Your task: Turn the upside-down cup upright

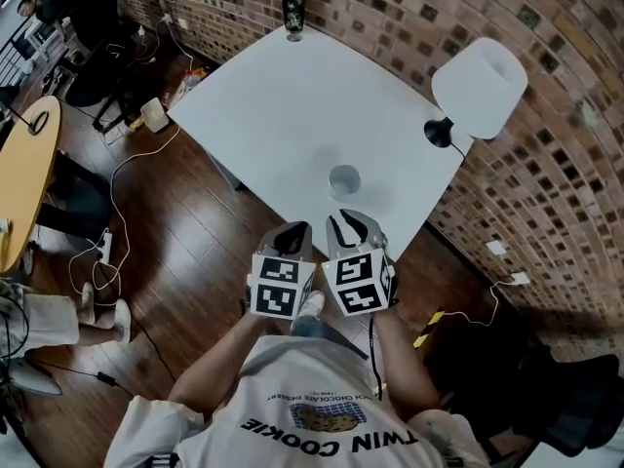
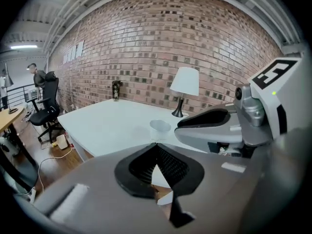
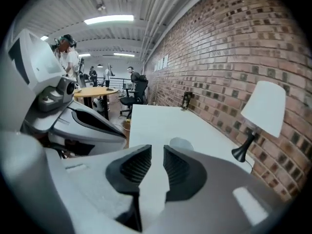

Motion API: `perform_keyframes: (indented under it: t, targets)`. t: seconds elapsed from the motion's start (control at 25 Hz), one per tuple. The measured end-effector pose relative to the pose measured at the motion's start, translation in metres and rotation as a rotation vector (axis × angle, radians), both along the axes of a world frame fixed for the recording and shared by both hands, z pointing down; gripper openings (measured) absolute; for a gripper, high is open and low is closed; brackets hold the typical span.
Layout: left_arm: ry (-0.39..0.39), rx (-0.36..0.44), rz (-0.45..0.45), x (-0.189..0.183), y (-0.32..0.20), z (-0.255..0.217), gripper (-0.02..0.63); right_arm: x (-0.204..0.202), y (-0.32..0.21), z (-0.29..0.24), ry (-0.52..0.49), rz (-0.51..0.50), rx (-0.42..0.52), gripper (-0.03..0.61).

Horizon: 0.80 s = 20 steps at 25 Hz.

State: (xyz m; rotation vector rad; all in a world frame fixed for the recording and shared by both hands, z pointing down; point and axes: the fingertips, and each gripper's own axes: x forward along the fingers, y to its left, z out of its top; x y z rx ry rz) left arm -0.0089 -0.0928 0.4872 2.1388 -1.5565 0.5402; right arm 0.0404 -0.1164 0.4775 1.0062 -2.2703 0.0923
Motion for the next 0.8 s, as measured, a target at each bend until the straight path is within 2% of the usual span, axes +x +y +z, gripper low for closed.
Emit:
perform_keyframes:
  t: [0.36, 0.6, 0.72, 0.8]
  targets:
    - [-0.028, 0.014, -0.030, -0.016, -0.040, 0.001, 0.006, -0.012, -0.045, 0.032, 0.216, -0.137, 0.013, 0.081]
    - [-0.011, -0.002, 0.013, -0.034, -0.067, 0.010, 0.006, -0.024, -0.067, 0.061, 0.327, -0.174, -0.032, 0.081]
    - [-0.001, -0.001, 0.039, -0.045, -0.082, 0.011, 0.006, -0.026, -0.073, 0.072, 0.344, -0.170, -0.083, 0.074]
    - [0.007, 0.000, 0.060, -0.050, -0.092, 0.011, 0.006, -0.029, -0.076, 0.072, 0.323, -0.145, -0.102, 0.045]
